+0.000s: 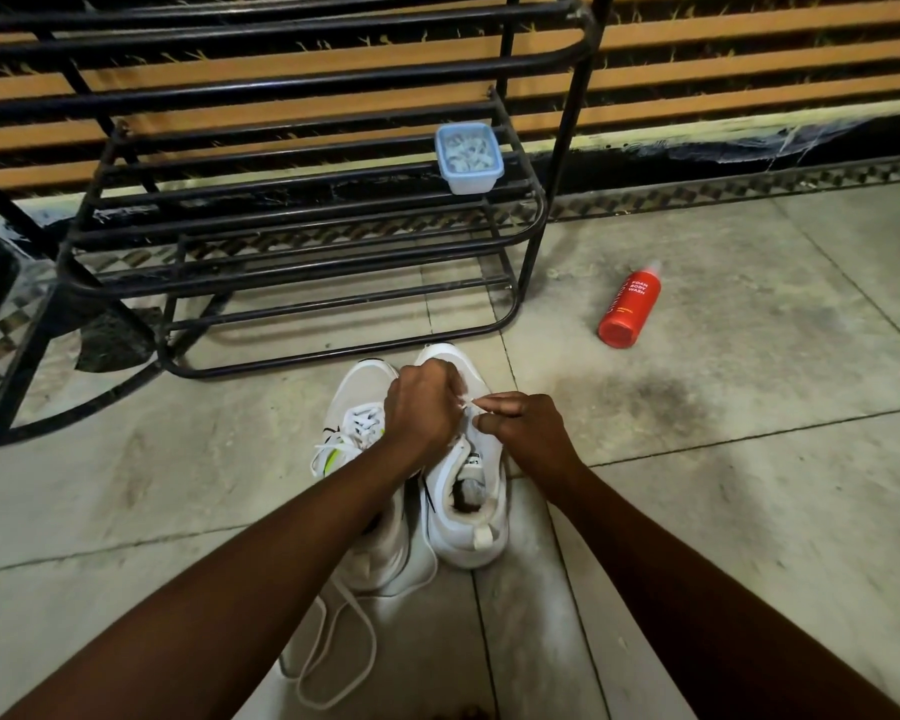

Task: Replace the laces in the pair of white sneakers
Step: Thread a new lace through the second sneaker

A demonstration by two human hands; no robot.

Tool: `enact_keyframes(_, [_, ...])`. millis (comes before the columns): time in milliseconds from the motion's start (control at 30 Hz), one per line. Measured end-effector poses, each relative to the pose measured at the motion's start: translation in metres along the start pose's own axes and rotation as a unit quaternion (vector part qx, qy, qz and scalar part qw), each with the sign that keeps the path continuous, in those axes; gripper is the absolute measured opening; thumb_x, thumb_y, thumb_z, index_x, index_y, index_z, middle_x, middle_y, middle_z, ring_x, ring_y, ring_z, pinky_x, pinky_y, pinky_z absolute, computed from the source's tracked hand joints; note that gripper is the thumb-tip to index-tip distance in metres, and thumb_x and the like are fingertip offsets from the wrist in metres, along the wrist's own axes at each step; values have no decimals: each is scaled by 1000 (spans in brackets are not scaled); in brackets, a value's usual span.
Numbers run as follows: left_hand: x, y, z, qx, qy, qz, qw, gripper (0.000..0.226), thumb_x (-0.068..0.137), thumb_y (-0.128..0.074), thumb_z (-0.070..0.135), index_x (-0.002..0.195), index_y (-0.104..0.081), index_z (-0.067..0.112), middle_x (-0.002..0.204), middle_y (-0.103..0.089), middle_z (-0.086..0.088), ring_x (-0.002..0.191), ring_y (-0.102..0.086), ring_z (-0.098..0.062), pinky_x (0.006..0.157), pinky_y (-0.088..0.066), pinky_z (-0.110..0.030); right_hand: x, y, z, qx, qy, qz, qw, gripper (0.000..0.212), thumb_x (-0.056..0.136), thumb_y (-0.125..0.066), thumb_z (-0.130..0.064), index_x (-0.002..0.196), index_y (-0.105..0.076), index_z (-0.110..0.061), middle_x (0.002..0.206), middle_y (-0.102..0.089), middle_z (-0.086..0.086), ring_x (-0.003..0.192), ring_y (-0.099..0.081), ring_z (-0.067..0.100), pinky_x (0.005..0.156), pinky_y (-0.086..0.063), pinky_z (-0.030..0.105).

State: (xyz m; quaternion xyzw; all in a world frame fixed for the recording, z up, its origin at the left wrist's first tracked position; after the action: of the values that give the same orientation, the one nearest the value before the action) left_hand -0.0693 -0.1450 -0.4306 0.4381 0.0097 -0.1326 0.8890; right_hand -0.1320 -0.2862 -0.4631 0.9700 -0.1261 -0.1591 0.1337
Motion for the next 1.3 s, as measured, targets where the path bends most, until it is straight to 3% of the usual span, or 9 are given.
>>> enact_keyframes(100, [0,1,2,-29,19,22,999,23,75,-68,4,87,-68,24,86,-74,-1,88,-71,-23,82,-56,-41,-2,-1,-3,-23,3,1,1000,20,75,-75,-26,94,-79,-27,92,-76,-15,89,-69,-3,97,-53,33])
enact_keyframes(233, [-4,-5,-2,-114,67,52,990,24,79,-54,-2,82,-67,18,77,-74,-2,80,-72,-25,79,-59,-42,1,0,-8,-11,12,6,1000,20,78,-62,-31,98,-64,-32,87,-73,-3,85,-71,16,87,-58,46])
enact_keyframes(500, [2,-7,-11,-162,81,63,981,29,80,-52,-10,87,-56,17,62,-71,2,71,-72,-19,74,-60,-46,19,-11,-25,-200,108,-1,974,6,85,-64,-10,85,-69,-13,79,-72,5,78,-65,23,73,-45,28])
enact_keyframes(633, [5,-7,-13,-99,36,24,994,25,73,-65,-5,89,-62,14,72,-73,-1,76,-72,-20,77,-59,-41,23,-17,-35,-268,134,-33,953,11,87,-55,-5,87,-64,-9,87,-69,12,85,-64,32,80,-51,37])
enact_keyframes(800, [4,-7,-13,-38,-2,5,999,27,73,-72,4,94,-61,16,82,-73,3,83,-69,-21,78,-56,-38,24,-27,-38,-397,144,-73,903,25,93,-51,-8,116,-53,1,118,-56,19,107,-56,37,91,-45,40])
enact_keyframes(1000, [1,-6,-7,37,-46,7,998,24,77,-67,11,100,-59,13,88,-73,-5,88,-68,-31,80,-54,-42,19,-16,-37,-408,185,-21,894,19,92,-47,-3,110,-49,2,117,-48,20,100,-55,37,81,-47,45])
enact_keyframes(1167, [4,-8,-8,42,-35,-12,998,25,77,-68,14,100,-58,14,89,-72,-3,89,-67,-29,80,-55,-40,20,38,-40,-302,217,188,909,30,68,-51,20,95,-53,7,98,-56,27,89,-56,42,79,-45,47])
enact_keyframes(1233, [6,-9,-8,48,-27,-19,998,26,76,-69,18,100,-58,15,90,-72,-4,91,-67,-29,81,-56,-41,20,67,-34,-139,154,281,937,21,77,-50,18,92,-54,3,94,-65,24,87,-63,41,80,-49,43])
enact_keyframes(1300, [8,-10,-9,53,-27,-22,998,26,75,-70,21,97,-59,16,89,-73,-3,91,-67,-29,81,-56,-40,28,75,-19,183,27,285,941,18,90,-41,10,86,-51,-4,89,-68,25,82,-69,39,80,-55,48])
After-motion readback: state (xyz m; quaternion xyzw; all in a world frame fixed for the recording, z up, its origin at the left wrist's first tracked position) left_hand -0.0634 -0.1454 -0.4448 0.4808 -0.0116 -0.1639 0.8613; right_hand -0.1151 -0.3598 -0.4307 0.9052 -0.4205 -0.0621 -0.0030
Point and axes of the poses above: each hand's wrist, its own x-axis towards the middle knuckle, its own y-axis out of the back of the hand, z = x × y, the point moved 5 cm from there along x, towards the middle knuckle
